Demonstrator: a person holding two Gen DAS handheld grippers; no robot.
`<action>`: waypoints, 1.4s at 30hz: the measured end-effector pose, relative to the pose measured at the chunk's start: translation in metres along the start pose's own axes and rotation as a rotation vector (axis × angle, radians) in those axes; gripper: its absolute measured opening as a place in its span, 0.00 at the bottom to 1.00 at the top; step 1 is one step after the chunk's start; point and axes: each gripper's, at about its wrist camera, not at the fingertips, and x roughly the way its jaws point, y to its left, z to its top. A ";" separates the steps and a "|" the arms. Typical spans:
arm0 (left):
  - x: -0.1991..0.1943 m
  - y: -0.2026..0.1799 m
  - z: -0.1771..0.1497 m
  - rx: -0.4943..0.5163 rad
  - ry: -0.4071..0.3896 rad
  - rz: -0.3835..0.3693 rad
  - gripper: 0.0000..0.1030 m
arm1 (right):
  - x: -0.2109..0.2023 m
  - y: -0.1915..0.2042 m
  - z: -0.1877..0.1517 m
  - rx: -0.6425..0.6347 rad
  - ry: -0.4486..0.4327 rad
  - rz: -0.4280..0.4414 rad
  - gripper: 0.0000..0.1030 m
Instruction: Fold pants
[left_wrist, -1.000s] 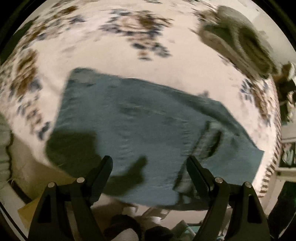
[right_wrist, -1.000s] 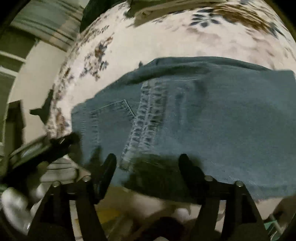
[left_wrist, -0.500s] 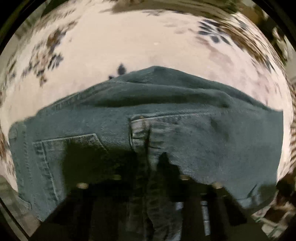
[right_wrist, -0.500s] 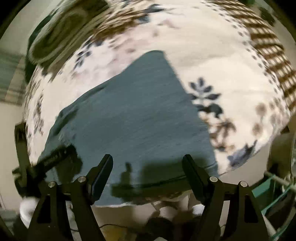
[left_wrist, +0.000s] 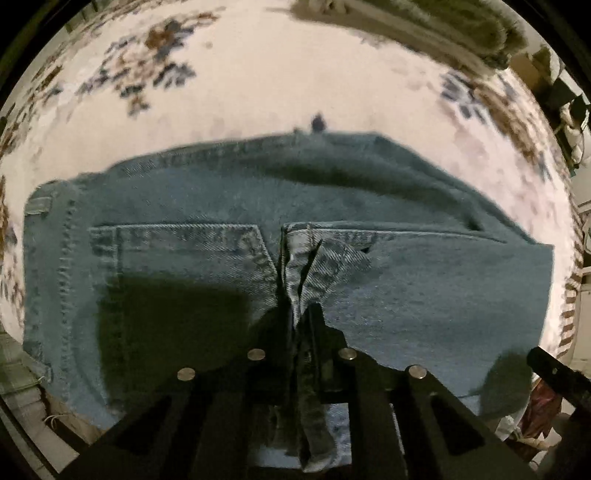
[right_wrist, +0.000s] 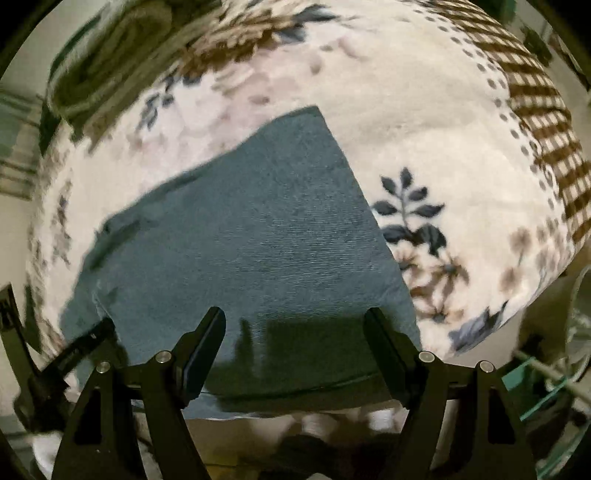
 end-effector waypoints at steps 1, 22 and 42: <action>0.000 0.000 0.000 -0.003 0.000 -0.004 0.09 | 0.003 0.001 0.000 -0.017 0.010 -0.010 0.77; 0.001 -0.015 -0.031 -0.110 0.140 0.031 0.12 | 0.033 0.073 -0.018 -0.272 0.197 -0.165 0.76; -0.052 0.246 -0.118 -1.045 -0.213 -0.200 0.85 | 0.011 0.100 -0.018 -0.289 0.213 -0.157 0.77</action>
